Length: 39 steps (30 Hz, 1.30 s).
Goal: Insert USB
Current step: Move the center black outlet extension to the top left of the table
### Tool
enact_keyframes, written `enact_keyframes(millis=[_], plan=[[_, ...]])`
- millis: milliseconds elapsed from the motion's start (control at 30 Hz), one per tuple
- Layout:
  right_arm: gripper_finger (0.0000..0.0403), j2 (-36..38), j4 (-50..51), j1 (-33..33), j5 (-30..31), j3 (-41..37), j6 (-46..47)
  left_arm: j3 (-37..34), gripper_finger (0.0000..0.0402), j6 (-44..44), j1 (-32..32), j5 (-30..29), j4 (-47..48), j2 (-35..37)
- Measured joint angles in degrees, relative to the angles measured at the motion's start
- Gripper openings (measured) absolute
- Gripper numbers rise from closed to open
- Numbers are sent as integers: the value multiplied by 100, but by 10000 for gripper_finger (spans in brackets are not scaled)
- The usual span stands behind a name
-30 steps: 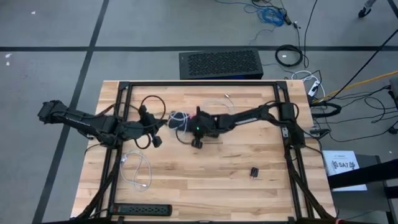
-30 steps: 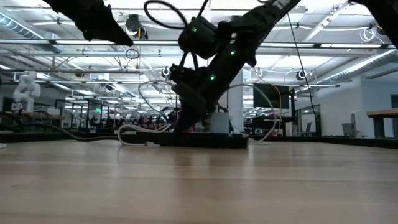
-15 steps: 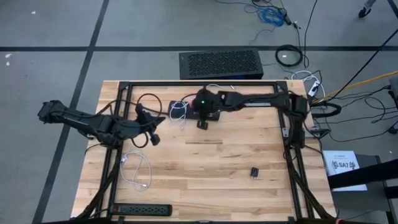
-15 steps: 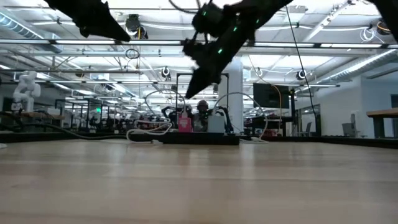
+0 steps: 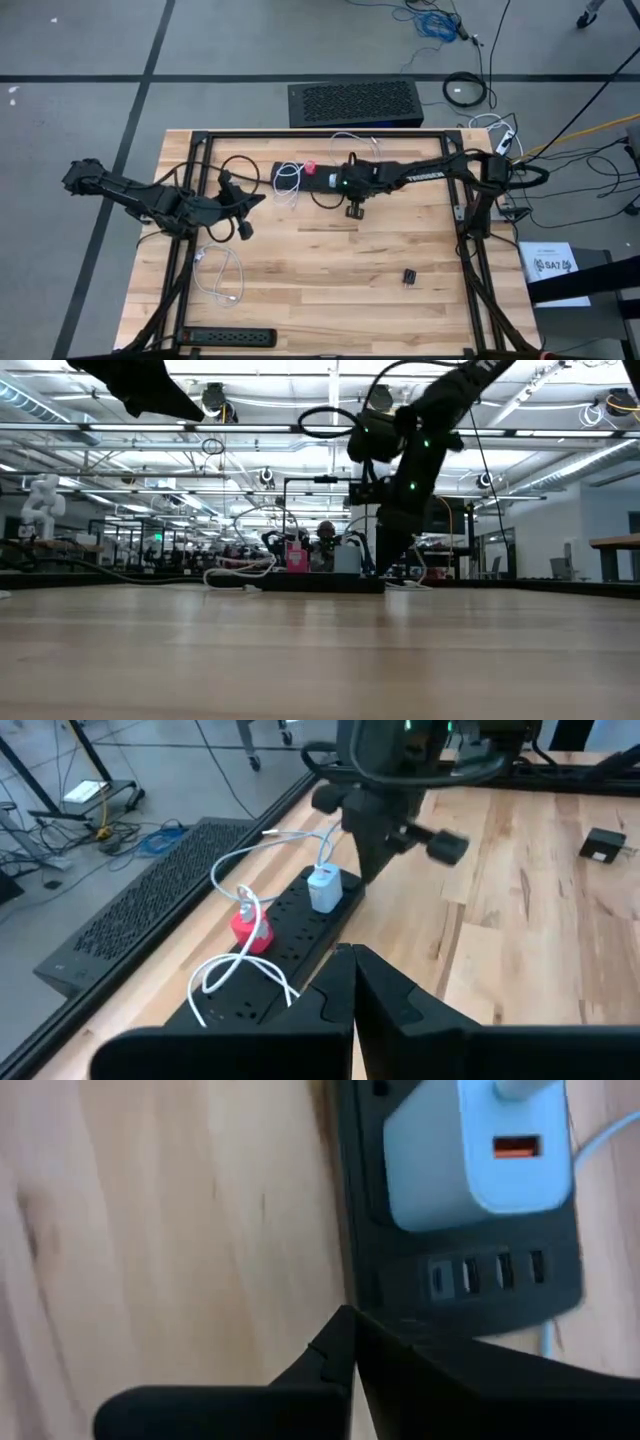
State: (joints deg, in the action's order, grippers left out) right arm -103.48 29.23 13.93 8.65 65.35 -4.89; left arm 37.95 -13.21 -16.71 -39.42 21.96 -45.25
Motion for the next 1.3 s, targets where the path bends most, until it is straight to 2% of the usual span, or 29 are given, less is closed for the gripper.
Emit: enact_keyframes(millis=[133,367,667,833,933,1033,1133,1300], plan=[[1,-34,-1048,61,4,-370,195,0,4,-4,0,11,-13,0],[0,-506,-1652,295,-260,-81,28,0,4,-255,0,20,13,0],[0,-1387,-1591,381,-390,1157,-413,0,4,-304,0,35,153,-2],[0,-1664,-862,407,-767,1886,-526,0,4,-572,2,54,492,-4],[0,-1407,-643,380,-769,1949,-547,-20,4,-865,0,274,697,-104],[0,-958,-316,327,-763,1962,-584,-272,4,-900,60,557,349,-497],[0,-509,29,260,-744,1903,-605,-506,4,-866,275,635,-517,-1164],[0,320,153,168,-753,1401,-443,-606,4,-854,937,227,-1953,-2211]])
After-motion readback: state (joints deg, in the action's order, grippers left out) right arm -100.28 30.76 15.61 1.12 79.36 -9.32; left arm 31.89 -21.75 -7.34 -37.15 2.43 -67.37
